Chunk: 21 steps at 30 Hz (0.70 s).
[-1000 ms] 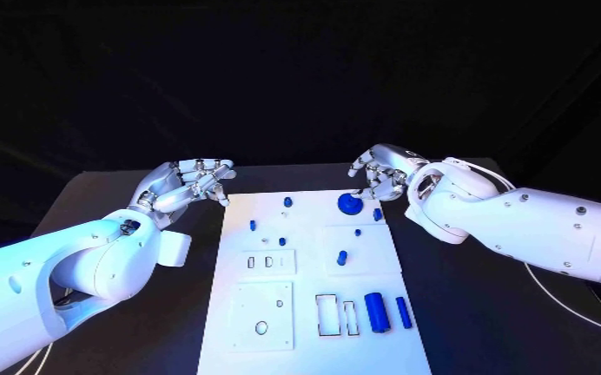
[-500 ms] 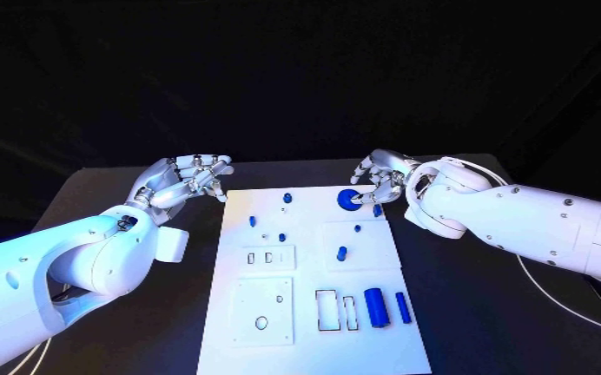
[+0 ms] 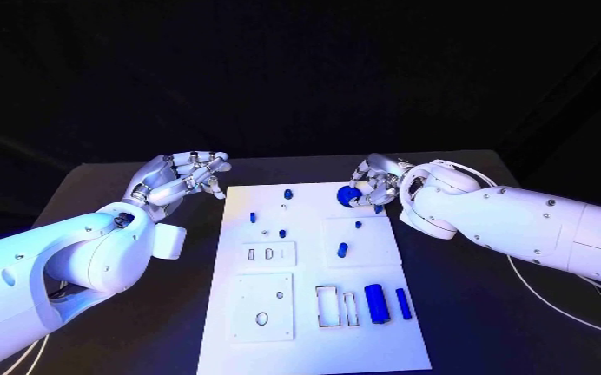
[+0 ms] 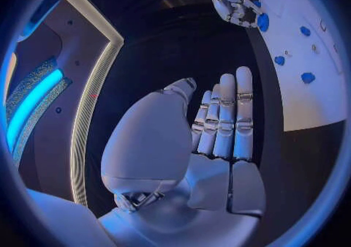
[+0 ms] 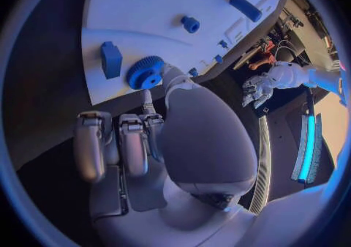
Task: Assemble the parts on the task board
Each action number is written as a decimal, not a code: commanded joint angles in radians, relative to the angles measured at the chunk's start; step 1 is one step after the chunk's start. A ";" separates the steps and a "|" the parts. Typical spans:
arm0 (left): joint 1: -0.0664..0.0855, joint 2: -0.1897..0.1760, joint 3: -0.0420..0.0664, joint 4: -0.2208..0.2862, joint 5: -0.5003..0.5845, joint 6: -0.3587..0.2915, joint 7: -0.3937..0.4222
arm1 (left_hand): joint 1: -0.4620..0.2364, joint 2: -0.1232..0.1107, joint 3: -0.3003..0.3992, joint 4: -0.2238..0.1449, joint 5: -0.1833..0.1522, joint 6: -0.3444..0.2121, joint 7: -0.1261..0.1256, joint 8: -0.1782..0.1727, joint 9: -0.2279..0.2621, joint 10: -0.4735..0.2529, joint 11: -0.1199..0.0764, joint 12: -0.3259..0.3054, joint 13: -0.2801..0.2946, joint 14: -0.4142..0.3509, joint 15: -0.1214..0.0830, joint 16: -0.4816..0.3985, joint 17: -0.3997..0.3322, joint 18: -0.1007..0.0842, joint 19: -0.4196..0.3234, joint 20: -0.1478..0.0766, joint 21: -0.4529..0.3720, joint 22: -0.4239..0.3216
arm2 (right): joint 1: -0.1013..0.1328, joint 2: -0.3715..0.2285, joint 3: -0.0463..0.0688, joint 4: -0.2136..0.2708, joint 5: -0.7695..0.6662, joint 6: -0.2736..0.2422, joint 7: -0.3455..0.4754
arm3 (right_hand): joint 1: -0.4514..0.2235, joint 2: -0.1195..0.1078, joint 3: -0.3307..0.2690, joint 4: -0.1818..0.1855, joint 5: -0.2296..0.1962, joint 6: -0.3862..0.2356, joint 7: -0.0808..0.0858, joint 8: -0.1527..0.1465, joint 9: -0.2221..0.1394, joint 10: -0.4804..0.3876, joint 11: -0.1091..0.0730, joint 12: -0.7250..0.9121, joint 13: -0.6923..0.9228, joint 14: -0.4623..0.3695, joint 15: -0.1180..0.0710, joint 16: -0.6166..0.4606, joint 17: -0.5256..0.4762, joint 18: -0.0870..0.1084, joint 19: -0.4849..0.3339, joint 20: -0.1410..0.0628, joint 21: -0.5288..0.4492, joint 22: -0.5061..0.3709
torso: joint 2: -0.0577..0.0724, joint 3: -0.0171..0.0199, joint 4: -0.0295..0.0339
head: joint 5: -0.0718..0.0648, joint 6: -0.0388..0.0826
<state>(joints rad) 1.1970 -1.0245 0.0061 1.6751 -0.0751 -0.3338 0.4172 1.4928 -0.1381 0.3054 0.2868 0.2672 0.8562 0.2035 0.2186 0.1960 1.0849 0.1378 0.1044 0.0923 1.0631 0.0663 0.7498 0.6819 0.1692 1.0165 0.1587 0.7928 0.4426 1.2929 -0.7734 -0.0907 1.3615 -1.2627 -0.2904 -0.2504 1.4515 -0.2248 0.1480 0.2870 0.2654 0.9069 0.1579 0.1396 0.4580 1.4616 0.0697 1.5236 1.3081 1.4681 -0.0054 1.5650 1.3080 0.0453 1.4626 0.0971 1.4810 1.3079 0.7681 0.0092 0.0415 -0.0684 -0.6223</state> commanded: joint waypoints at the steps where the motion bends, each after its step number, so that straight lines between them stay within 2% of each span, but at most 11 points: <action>1: 0.001 0.001 0.001 0.002 0.000 0.021 0.013 | -0.009 0.001 0.004 0.000 -0.002 0.001 0.006 -0.005 0.002 0.000 0.005 -0.005 -0.001 -0.007 0.001 0.004 0.001 0.013 -0.006 -0.003 0.007 0.001 | -0.006 0.007 -0.002 -0.006 -0.029 -0.008 -0.018 | 0.002 0.009 -0.006 -0.001 0.004 -0.005 0.002 0.005 -0.002 0.065 0.006 0.001 0.208 0.103 0.007 0.006 0.263 -0.020 0.056 0.007 0.007 0.164 | 0.002 0.0020 0.0016 | 0.000 -0.001; 11: 0.001 0.001 0.001 0.001 -0.001 0.022 0.012 | -0.009 0.001 0.004 0.000 -0.002 0.001 0.006 -0.005 0.002 0.000 0.005 -0.005 -0.001 -0.007 0.001 0.004 0.001 0.013 -0.006 -0.003 0.007 0.001 | -0.008 0.012 -0.002 -0.015 -0.035 -0.027 -0.018 | 0.004 0.011 -0.005 -0.001 0.004 -0.006 0.002 0.006 -0.002 0.065 0.006 0.002 0.210 0.103 0.007 0.006 0.263 -0.022 0.060 0.007 0.013 0.171 | 0.002 0.0027 -0.0005 | 0.002 -0.003; 21: 0.001 0.003 0.001 0.000 -0.001 0.025 0.009 | -0.009 0.001 0.004 0.000 -0.002 0.001 0.006 -0.005 0.002 0.000 0.005 -0.005 -0.001 -0.007 0.001 0.004 0.001 0.013 -0.006 -0.003 0.007 0.001 | -0.008 0.016 -0.002 -0.014 -0.044 -0.035 -0.016 | 0.004 0.013 -0.005 -0.001 0.004 -0.006 0.002 0.006 -0.002 0.061 0.007 -0.003 0.205 0.103 0.008 0.006 0.263 -0.023 0.061 0.007 0.015 0.173 | 0.003 0.0024 0.0014 | -0.001 -0.001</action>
<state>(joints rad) 1.1970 -1.0234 0.0060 1.6742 -0.0754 -0.3309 0.4168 1.4928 -0.1381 0.3053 0.2868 0.2672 0.8562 0.2035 0.2187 0.1967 1.0849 0.1378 0.1043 0.0923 1.0631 0.0663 0.7498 0.6816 0.1693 1.0166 0.1587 0.7928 0.4424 1.2858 -0.7582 -0.0930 1.3475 -1.2885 -0.3168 -0.2621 1.4555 -0.2209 0.1481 0.2870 0.2654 0.9069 0.1578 0.1392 0.4553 1.4650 0.0732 1.5236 1.3078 1.4682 -0.0054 1.5649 1.3077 0.0351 1.4662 0.1006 1.4927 1.3077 0.7707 0.0117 0.0417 -0.0677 -0.6244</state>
